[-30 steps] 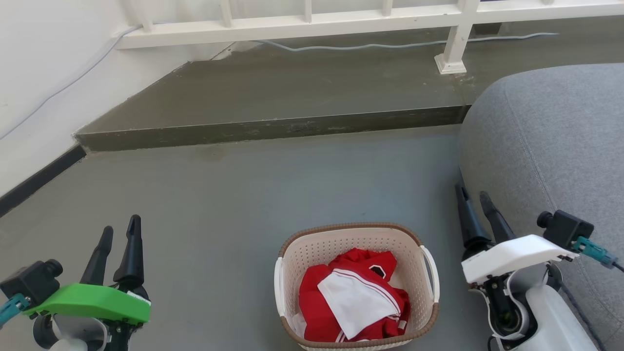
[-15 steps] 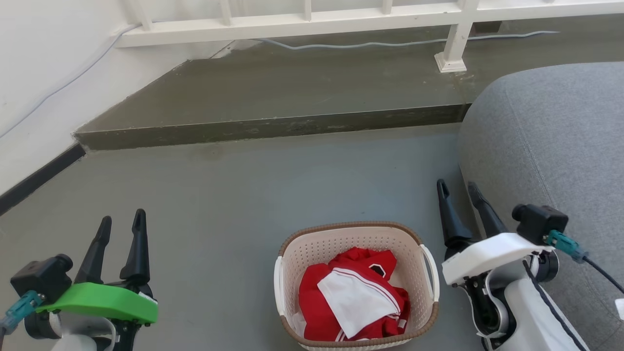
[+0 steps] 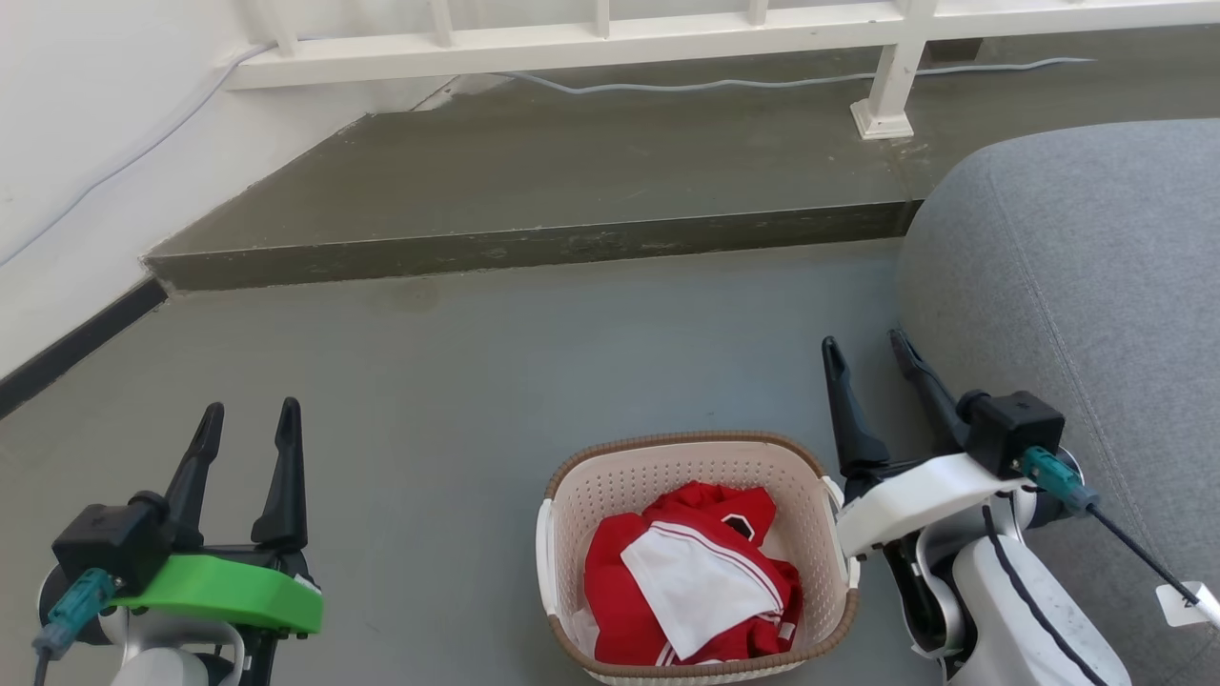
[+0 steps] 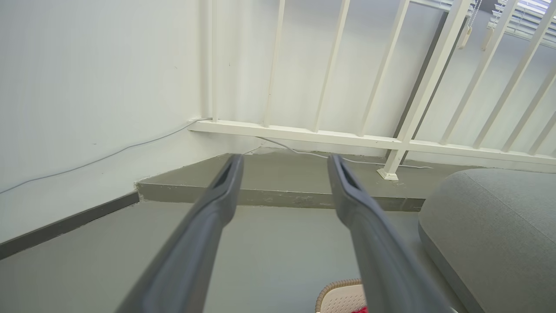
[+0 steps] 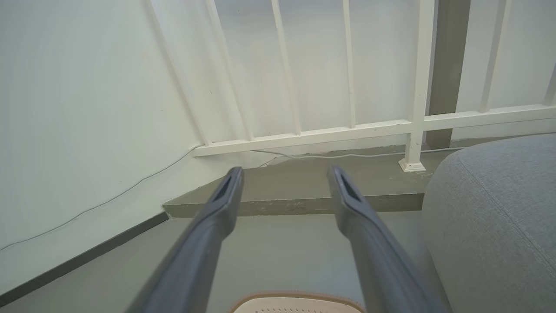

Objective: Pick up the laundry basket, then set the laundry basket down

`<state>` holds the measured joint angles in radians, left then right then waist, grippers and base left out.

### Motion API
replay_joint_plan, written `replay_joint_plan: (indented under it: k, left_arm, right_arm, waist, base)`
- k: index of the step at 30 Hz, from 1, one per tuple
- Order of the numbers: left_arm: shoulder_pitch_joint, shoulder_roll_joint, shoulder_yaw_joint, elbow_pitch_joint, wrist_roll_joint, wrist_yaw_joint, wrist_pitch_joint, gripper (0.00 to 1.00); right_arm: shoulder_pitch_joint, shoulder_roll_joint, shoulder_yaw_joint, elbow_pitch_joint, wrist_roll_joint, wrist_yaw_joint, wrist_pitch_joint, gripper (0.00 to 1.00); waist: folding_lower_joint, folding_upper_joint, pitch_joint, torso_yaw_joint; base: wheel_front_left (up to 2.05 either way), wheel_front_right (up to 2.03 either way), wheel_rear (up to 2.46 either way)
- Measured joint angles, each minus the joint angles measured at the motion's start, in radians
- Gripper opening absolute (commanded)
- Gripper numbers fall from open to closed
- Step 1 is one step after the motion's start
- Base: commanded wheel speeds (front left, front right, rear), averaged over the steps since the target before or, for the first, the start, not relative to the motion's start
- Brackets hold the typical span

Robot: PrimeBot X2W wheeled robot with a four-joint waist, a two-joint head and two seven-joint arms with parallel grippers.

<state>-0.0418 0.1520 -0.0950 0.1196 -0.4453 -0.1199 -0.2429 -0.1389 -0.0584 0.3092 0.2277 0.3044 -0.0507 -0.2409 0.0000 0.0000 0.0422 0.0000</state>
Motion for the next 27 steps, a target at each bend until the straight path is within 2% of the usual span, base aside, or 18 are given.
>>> replay_joint_plan:
  k: [3, 27]
  left_arm:
    - [0.0, 0.0, 0.0, -0.004, 0.04, 0.0, -0.009, 1.0]
    - [0.0, -0.012, 0.003, -0.001, 0.047, -0.004, -0.009, 1.0]
  right_arm:
    - [0.0, 0.0, 0.013, -0.001, -0.029, -0.004, -0.01, 1.0]
    - [0.0, 0.001, 0.015, 0.002, -0.032, -0.004, -0.011, 1.0]
  waist:
    - [0.0, 0.0, 0.0, 0.001]
    - [0.0, 0.0, 0.0, 0.0]
  base:
    - [0.0, 0.0, 0.0]
    - [0.0, 0.0, 0.0]
